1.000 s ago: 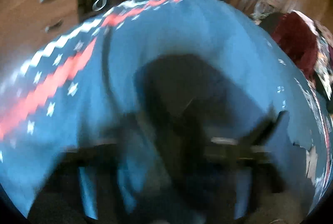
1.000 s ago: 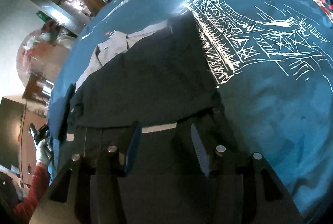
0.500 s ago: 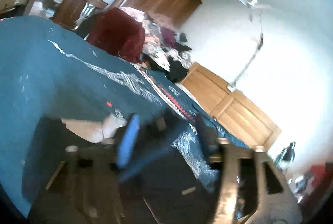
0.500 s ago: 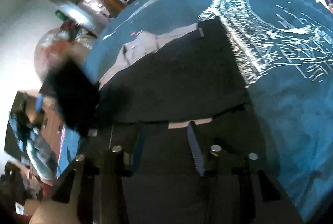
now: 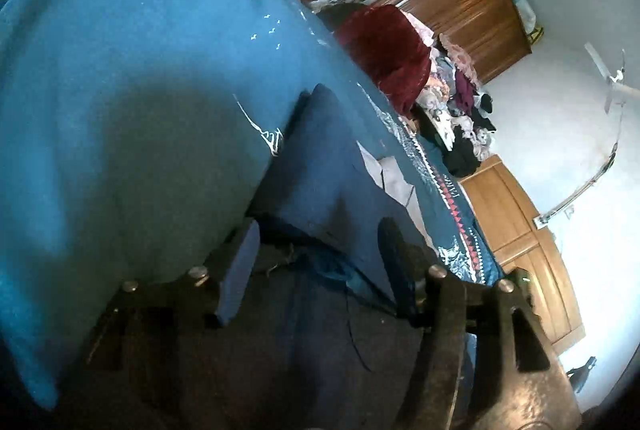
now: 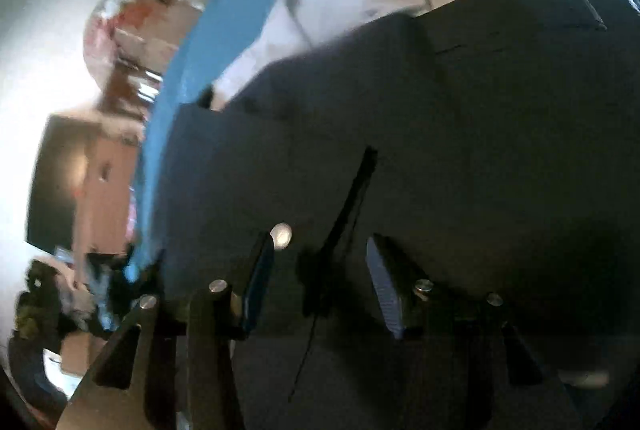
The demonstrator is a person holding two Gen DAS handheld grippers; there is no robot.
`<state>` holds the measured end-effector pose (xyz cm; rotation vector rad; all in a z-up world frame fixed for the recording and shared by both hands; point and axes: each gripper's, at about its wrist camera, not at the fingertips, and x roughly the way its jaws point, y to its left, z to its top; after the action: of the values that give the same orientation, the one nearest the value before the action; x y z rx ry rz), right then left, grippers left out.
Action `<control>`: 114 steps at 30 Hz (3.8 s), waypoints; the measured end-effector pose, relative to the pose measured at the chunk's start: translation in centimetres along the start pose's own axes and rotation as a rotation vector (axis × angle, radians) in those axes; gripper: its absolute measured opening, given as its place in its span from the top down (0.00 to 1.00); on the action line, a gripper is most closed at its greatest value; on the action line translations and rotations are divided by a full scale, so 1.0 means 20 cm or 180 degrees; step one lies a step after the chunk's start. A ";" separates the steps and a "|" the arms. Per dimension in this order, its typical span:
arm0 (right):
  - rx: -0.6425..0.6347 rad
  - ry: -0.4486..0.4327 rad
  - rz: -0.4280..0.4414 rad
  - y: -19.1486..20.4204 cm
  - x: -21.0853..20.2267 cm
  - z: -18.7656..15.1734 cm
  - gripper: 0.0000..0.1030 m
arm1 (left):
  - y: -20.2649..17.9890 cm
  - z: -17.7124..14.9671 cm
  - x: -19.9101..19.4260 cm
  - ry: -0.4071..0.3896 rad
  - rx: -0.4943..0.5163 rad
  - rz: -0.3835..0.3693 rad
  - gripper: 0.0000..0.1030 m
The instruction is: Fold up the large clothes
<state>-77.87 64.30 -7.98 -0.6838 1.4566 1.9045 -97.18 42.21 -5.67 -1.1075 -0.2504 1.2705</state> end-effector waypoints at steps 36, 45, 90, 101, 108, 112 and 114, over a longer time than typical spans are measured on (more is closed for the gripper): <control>0.0142 -0.0692 -0.0844 -0.50 -0.47 0.10 0.93 | 0.02 0.20 0.13 0.0103 0.0014 0.0297 0.39; -0.0141 -0.0986 -0.0873 -0.33 -0.62 0.07 0.55 | -0.34 0.38 0.27 0.0124 0.0924 0.1005 0.20; 0.0332 -0.0781 -0.0304 -0.58 -0.60 0.22 0.63 | -0.21 0.32 0.52 0.0370 0.0911 0.1345 0.15; -0.0508 -0.0746 -0.1502 -0.37 -0.48 -0.12 0.64 | -0.36 0.21 0.57 0.0623 0.1267 0.1844 0.24; -0.0565 -0.1156 -0.1766 -0.19 -0.57 -0.16 0.59 | -0.70 0.17 0.49 0.0185 0.1797 0.1513 0.13; -0.0505 -0.0990 -0.1818 -0.21 -0.45 -0.14 0.56 | -0.64 0.10 0.71 0.0605 0.1847 0.1560 0.12; -0.0471 -0.0960 -0.1785 -0.25 -0.38 -0.14 0.49 | -0.48 0.07 0.81 0.0857 0.1643 0.1665 0.08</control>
<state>-69.06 61.22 -6.36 -0.7402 0.8307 1.5924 -86.49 57.74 -4.05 -0.8990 0.5788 1.5053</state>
